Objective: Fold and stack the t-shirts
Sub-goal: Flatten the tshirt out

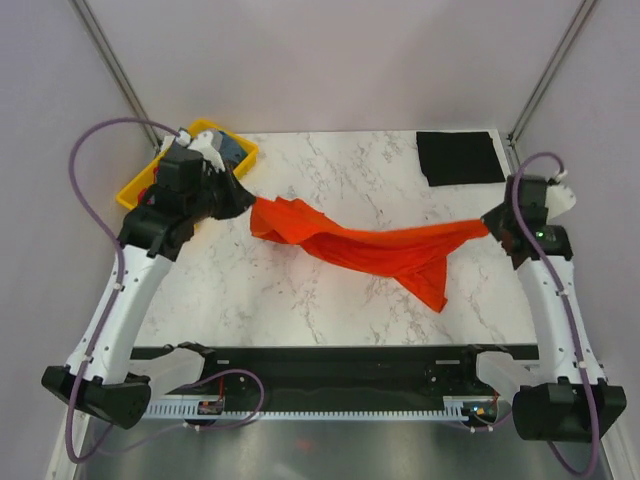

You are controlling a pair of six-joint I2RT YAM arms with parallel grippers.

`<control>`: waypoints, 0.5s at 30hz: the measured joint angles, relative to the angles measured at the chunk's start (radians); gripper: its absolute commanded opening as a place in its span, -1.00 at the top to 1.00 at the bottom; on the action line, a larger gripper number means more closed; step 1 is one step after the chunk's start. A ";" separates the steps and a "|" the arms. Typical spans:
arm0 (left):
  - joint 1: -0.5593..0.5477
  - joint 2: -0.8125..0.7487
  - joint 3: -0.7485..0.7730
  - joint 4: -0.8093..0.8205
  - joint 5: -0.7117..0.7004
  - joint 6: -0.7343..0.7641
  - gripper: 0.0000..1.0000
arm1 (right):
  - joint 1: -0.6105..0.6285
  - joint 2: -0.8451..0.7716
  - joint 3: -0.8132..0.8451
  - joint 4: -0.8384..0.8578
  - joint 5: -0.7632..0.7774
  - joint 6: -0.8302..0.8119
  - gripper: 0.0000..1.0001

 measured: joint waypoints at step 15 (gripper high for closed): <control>0.000 -0.354 0.393 0.015 0.198 -0.205 0.95 | 0.000 -0.248 0.895 -0.308 -0.174 -0.218 1.00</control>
